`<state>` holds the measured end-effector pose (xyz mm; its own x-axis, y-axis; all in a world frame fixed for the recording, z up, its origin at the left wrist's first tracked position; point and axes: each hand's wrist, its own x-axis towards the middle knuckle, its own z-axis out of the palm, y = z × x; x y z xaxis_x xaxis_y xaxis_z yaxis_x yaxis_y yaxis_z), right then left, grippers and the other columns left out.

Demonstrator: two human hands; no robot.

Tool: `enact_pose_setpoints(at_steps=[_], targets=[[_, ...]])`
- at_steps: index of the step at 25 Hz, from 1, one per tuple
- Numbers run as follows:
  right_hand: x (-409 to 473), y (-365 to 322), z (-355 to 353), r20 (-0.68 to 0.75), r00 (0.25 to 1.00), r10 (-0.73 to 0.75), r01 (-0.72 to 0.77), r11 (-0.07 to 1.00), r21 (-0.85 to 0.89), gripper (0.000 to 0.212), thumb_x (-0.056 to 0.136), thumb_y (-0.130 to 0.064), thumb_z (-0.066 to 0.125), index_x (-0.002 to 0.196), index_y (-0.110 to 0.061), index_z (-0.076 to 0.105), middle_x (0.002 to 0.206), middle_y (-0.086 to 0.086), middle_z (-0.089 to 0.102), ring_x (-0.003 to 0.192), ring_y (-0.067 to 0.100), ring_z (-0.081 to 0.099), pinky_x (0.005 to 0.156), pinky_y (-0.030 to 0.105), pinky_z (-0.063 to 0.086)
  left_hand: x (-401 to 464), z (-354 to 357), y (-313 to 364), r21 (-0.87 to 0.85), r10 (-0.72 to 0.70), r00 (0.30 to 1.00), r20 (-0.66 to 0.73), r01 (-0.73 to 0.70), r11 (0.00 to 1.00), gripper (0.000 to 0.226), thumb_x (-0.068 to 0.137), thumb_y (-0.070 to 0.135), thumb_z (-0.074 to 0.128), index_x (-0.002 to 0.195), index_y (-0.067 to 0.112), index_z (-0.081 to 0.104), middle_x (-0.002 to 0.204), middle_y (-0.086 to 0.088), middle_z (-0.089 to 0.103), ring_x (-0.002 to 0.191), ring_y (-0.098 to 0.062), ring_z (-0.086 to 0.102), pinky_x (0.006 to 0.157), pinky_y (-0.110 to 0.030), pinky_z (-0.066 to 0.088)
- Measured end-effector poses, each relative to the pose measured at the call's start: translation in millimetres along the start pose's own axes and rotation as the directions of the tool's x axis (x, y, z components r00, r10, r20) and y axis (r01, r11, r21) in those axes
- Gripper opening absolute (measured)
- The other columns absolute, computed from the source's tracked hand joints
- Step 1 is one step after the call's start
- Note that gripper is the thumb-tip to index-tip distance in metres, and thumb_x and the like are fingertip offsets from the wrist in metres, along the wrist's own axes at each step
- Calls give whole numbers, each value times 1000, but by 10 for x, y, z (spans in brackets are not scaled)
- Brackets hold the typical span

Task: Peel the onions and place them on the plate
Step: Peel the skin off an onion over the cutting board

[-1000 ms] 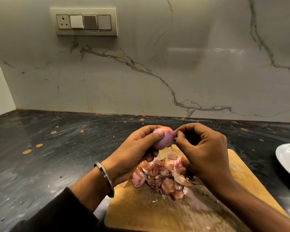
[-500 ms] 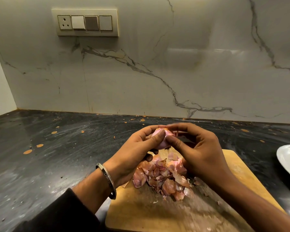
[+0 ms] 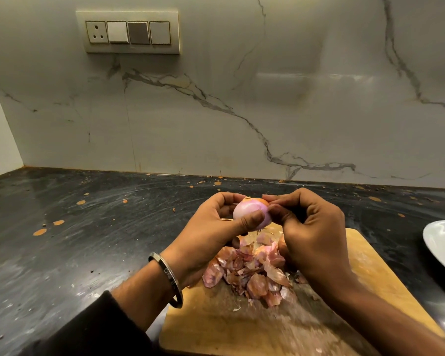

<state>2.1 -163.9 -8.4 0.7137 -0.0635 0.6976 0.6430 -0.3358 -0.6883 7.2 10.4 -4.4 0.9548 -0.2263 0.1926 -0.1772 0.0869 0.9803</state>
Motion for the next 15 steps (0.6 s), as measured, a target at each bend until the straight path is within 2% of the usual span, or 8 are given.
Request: enact_pose_setpoints(at_steps=[6, 12, 15], targets=[[0, 16, 21, -45, 999, -31, 27, 996, -85, 30, 84, 13, 63, 84, -17, 65, 86, -7, 72, 84, 3, 68, 70, 18, 58, -8, 36, -24, 20, 34, 999, -11, -33, 999, 60, 59, 33, 86, 113, 23, 62, 98, 5, 73, 74, -11, 70, 59, -23, 54], [27, 28, 1, -74, 997, 10, -19, 992, -129, 29, 87, 10, 61, 85, -19, 63, 79, -8, 68, 77, 7, 66, 66, 23, 59, -14, 17, 11, -70, 40, 997, 63, -35, 997, 53, 67, 18, 83, 117, 24, 66, 106, -1, 74, 91, -17, 72, 70, -23, 57], [35, 25, -7, -86, 995, 55, -63, 994, -85, 28, 91, 7, 60, 88, -20, 63, 81, -7, 68, 78, 7, 67, 68, 23, 59, 0, -10, 33, -158, 26, 992, 120, -6, 987, 55, 72, 5, 77, 123, 21, 65, 113, -7, 72, 105, -27, 70, 83, -32, 59]])
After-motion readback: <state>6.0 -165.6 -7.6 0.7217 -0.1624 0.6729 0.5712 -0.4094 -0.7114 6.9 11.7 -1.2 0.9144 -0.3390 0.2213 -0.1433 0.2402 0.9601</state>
